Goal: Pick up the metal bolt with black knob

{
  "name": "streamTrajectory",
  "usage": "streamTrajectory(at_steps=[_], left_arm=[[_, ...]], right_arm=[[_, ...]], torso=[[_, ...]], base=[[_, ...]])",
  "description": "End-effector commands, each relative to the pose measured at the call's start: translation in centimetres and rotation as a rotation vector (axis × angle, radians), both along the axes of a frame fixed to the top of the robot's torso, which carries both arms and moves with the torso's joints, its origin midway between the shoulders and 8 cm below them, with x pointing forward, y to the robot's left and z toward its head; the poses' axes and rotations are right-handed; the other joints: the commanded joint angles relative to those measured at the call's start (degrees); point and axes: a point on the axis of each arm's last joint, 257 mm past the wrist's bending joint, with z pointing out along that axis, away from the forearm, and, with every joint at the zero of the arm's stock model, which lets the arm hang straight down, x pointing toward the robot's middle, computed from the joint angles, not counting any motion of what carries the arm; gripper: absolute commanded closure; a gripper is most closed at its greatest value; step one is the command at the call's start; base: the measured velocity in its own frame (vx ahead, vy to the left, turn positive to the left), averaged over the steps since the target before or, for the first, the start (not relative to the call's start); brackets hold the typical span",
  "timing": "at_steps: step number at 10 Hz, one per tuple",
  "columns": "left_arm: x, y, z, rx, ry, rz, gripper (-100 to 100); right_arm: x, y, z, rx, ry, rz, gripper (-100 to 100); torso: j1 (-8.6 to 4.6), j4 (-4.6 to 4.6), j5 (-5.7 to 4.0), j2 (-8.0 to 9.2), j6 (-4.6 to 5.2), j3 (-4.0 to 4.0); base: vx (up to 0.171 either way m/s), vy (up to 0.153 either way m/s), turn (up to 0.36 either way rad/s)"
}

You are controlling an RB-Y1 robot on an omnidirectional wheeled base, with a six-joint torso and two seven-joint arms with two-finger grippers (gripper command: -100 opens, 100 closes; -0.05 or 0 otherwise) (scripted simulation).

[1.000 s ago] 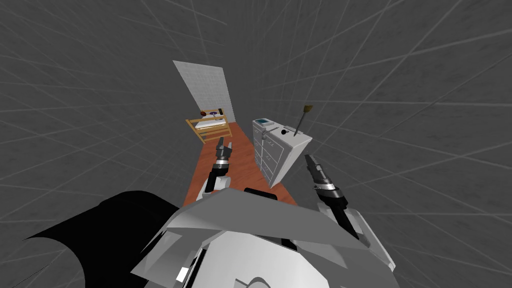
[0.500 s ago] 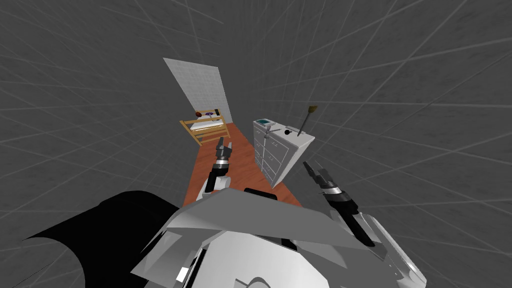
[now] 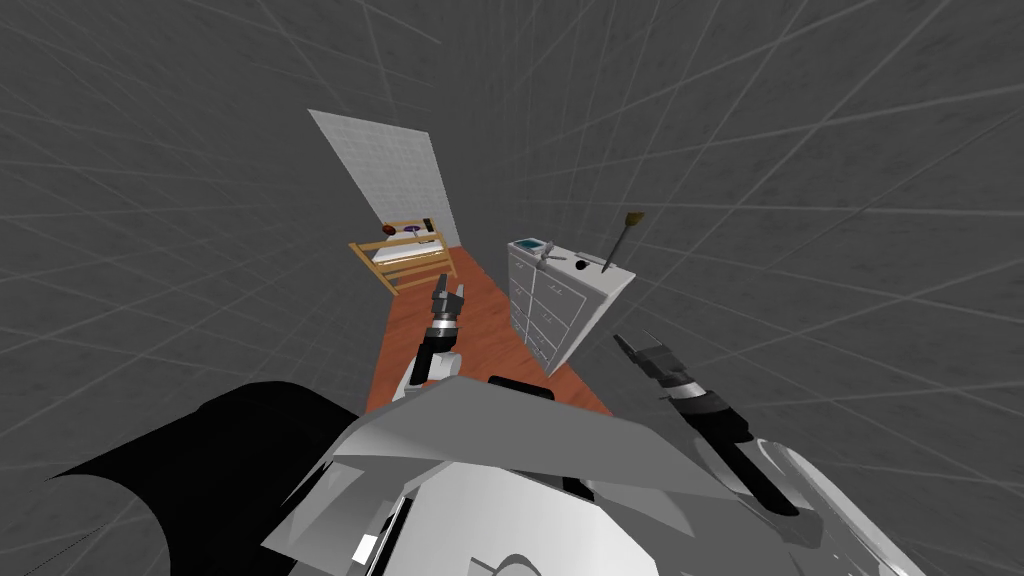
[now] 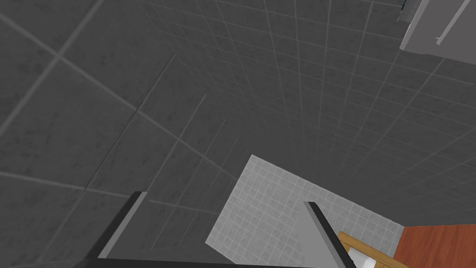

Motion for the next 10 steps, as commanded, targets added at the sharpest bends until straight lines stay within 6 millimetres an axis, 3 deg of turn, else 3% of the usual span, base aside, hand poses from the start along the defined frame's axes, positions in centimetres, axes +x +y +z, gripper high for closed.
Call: streamTrajectory(at_steps=[1,3,5,6,9,10], left_arm=[[0.0,0.0,0.0,0.000,0.000,0.000,0],[0.0,0.0,0.0,0.000,0.000,0.000,0],[0.0,0.0,0.0,0.000,0.000,0.000,0],[0.0,0.0,0.0,0.000,0.000,0.000,0],[0.0,0.0,0.0,0.000,0.000,0.000,0],[0.0,0.0,0.0,0.000,0.000,0.000,0]], right_arm=[[-0.5,-2.7,-1.3,-0.148,0.019,-0.012,-100],[-1.0,-5.2,-1.9,-0.291,0.040,-0.005,-100],[-1.1,-6.4,-2.6,-0.337,0.057,-0.011,-100],[-1.7,-8.8,-2.8,-0.459,0.070,-0.005,-100],[-2.5,-12.8,-3.4,-0.634,0.106,0.000,-100],[-2.5,-12.9,-3.3,-0.640,0.107,0.002,-100]], torso=[[0.00,0.00,0.00,0.00,0.00,0.00],[0.20,0.00,0.05,0.00,0.01,0.00],[0.21,-0.02,0.06,-0.08,-0.01,-0.04],[-0.10,-0.01,-0.02,-0.02,-0.02,-0.01],[0.14,-0.01,0.03,-0.07,0.01,-0.04],[0.12,-0.02,0.03,-0.08,-0.01,-0.05]], base=[[0.033,0.165,-0.111],[0.036,0.165,-0.087],[0.030,0.099,-0.035],[0.035,0.097,-0.096],[0.039,0.128,-0.069],[0.028,0.072,0.003]])
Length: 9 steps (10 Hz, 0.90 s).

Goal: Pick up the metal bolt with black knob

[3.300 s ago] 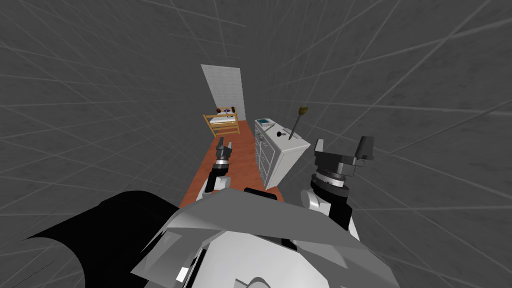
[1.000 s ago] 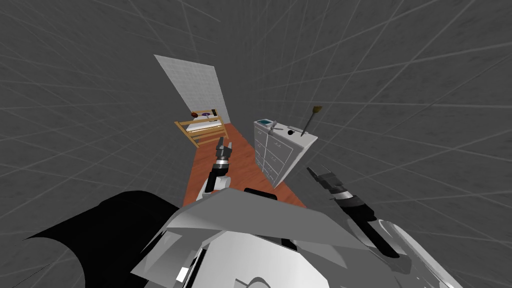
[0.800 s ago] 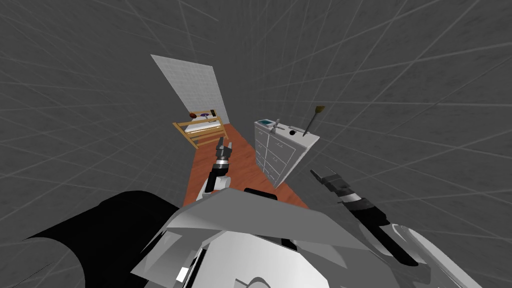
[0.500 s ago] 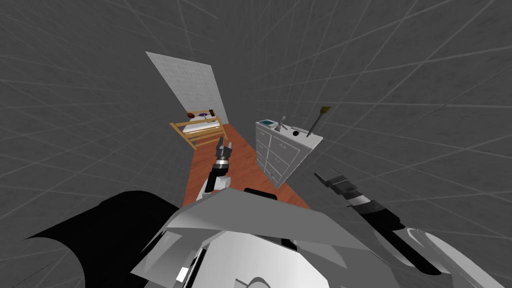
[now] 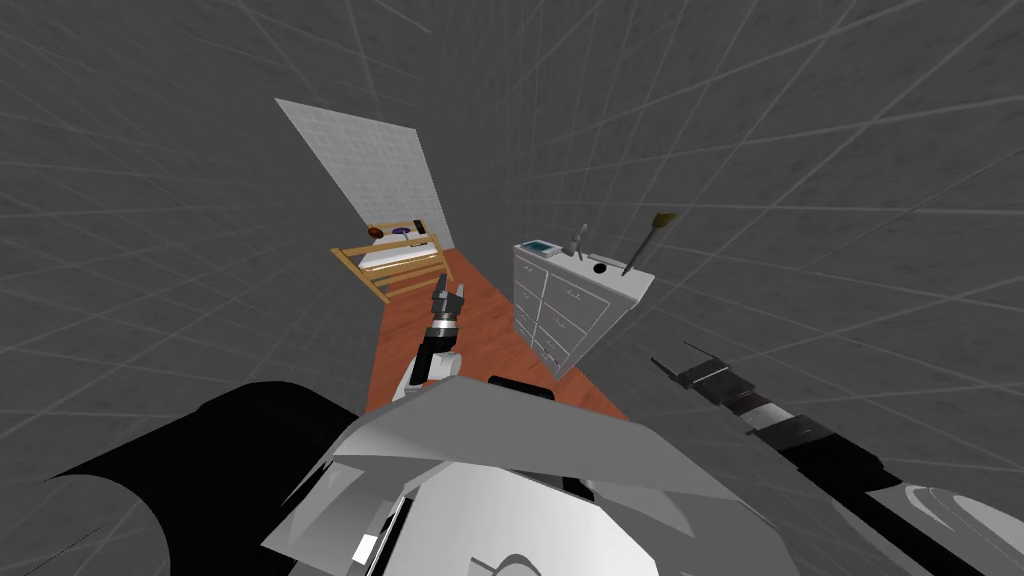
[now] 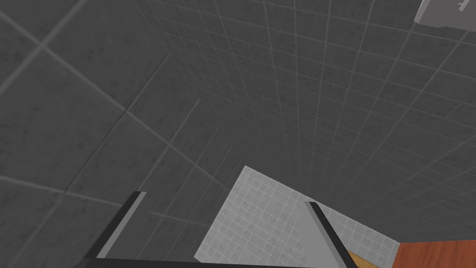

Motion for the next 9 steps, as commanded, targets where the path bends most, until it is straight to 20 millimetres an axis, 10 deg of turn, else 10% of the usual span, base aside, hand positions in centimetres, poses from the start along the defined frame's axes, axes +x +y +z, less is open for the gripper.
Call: streamTrajectory(at_steps=[1,9], left_arm=[[0.0,0.0,0.0,0.000,0.000,0.000,0],[0.0,0.0,0.0,0.000,0.000,0.000,0]], right_arm=[[-0.6,-2.6,0.2,-0.124,0.019,0.014,-100],[-2.9,-12.3,3.0,-0.547,0.122,0.081,-100]], torso=[[0.00,0.00,0.00,0.00,0.00,0.00],[0.26,-0.04,0.05,-0.19,0.01,-0.11]], base=[[0.046,0.129,-0.075],[0.067,0.120,-0.041]])
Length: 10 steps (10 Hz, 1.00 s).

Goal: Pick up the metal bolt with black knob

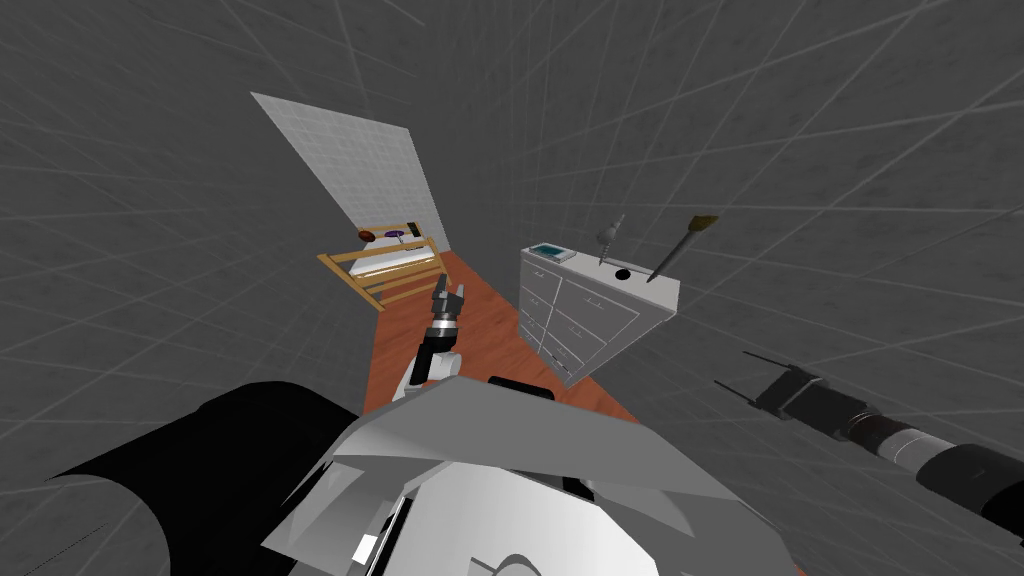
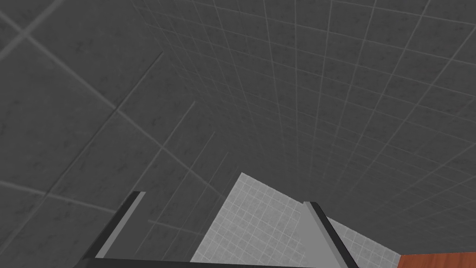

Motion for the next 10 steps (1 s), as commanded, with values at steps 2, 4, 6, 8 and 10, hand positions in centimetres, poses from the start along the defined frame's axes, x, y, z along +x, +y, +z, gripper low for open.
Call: streamTrajectory(at_steps=[2,4,6,8,10], left_arm=[[0.0,0.0,0.0,0.000,0.000,0.000,0],[0.0,0.0,0.0,0.000,0.000,0.000,0],[0.0,0.0,0.0,0.000,0.000,0.000,0],[0.0,0.0,0.0,0.000,0.000,0.000,0],[0.0,0.0,0.0,0.000,0.000,0.000,0]], right_arm=[[-0.5,-2.3,1.5,-0.126,0.033,0.042,-100],[-1.1,-4.3,3.1,-0.220,0.071,0.071,-100],[-0.5,-5.1,4.2,-0.274,0.082,0.090,-100],[-0.9,-6.7,5.9,-0.369,0.118,0.129,-100],[-1.3,-8.0,7.4,-0.451,0.154,0.169,-100]], torso=[[-0.27,0.02,-0.07,0.11,-0.02,0.06],[-0.12,0.02,-0.04,0.09,-0.01,0.05],[-0.01,-0.03,-0.01,-0.12,-0.02,-0.07],[-0.23,-0.01,-0.08,-0.07,-0.01,-0.04],[0.03,-0.02,-0.03,-0.12,-0.01,-0.06]], base=[[0.039,0.060,-0.007],[0.077,0.124,-0.024],[0.089,0.079,-0.015],[0.086,0.073,-0.002],[0.109,0.124,-0.004]])
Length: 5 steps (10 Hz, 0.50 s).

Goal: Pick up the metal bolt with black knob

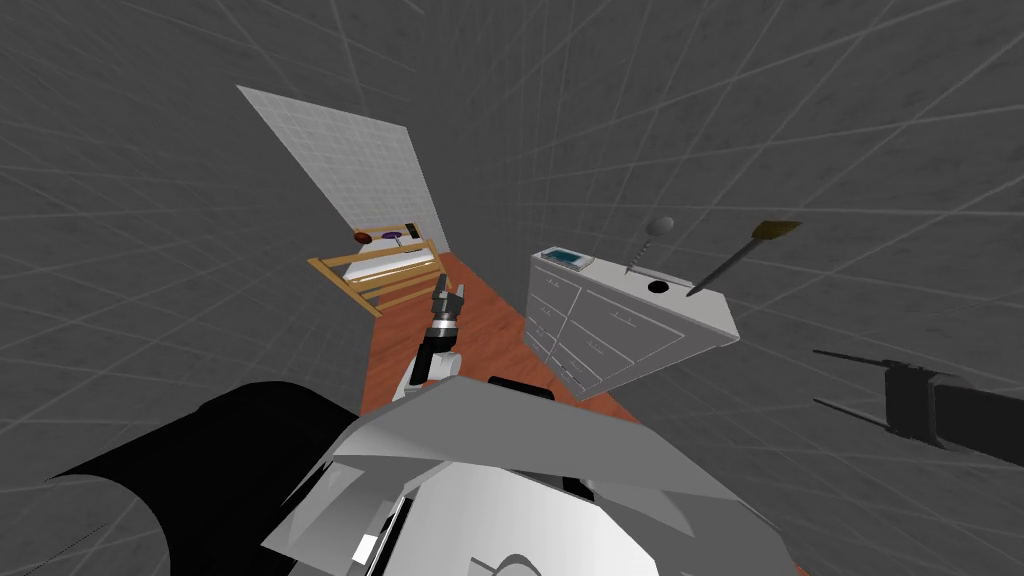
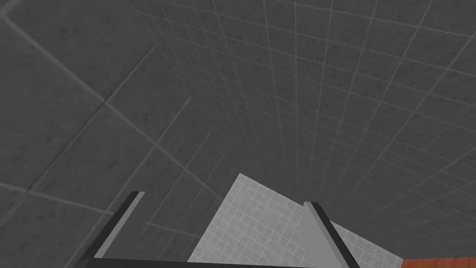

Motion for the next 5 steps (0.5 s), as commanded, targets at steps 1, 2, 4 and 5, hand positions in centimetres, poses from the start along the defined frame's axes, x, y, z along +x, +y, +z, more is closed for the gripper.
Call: streamTrajectory(at_steps=[1,2,4,5], left_arm=[[0.0,0.0,0.0,0.000,0.000,0.000,0],[0.0,0.0,0.0,0.000,0.000,0.000,0],[0.0,0.0,0.0,0.000,0.000,0.000,0],[0.0,0.0,0.0,0.000,0.000,0.000,0]], right_arm=[[0.8,-0.1,1.2,-0.036,0.011,0.026,-100],[-0.1,-1.1,2.0,-0.090,0.045,0.053,-100],[0.0,-1.6,3.6,-0.155,0.087,0.100,-100],[0.7,-1.5,4.4,-0.181,0.096,0.121,-100]], torso=[[0.00,0.00,0.00,0.00,0.00,0.00],[-0.23,0.03,-0.06,0.15,0.00,0.08],[-0.11,0.00,-0.04,0.02,0.01,0.01],[-0.02,-0.02,-0.03,-0.09,0.00,-0.05]], base=[[0.045,0.030,0.001],[0.095,0.074,0.027],[0.120,0.094,0.011],[0.109,0.086,0.007]])
